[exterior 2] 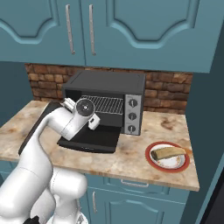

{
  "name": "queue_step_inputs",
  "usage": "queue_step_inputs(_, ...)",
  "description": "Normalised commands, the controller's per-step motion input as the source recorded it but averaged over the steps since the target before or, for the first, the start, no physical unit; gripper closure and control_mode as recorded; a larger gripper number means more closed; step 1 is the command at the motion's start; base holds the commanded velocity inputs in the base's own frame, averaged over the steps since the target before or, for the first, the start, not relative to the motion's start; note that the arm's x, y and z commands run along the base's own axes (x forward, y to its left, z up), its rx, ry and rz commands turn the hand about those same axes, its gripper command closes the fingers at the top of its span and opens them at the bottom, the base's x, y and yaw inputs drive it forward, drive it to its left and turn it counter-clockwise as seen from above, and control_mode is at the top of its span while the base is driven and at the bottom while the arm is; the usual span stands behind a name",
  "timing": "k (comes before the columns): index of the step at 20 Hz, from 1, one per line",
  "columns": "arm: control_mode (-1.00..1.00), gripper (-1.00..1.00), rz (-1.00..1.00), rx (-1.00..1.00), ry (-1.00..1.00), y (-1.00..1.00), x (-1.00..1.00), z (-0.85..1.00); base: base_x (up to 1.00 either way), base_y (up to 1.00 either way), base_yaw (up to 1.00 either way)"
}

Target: Pull the toaster oven rack outwards. Pick up the baguette from the plate and place it on the toaster oven rack. Close the toaster oven door fully and set the temperature to the lowest setting.

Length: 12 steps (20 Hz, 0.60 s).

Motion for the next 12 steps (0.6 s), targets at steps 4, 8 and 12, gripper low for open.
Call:
queue_step_inputs(4,-1.0,-1.0,-0.06,0.11,0.05,0.0,0.26,-0.04,0.0,0.0,0.0)
queue_step_inputs(8,-1.0,-1.0,0.0,0.01,0.24,-0.04,0.43,-0.01,0.0,0.0,0.0)
queue_step_inputs(12,-1.0,-1.0,0.0,0.01,0.13,-0.07,0.55,0.0,0.0,0.0,0.0)
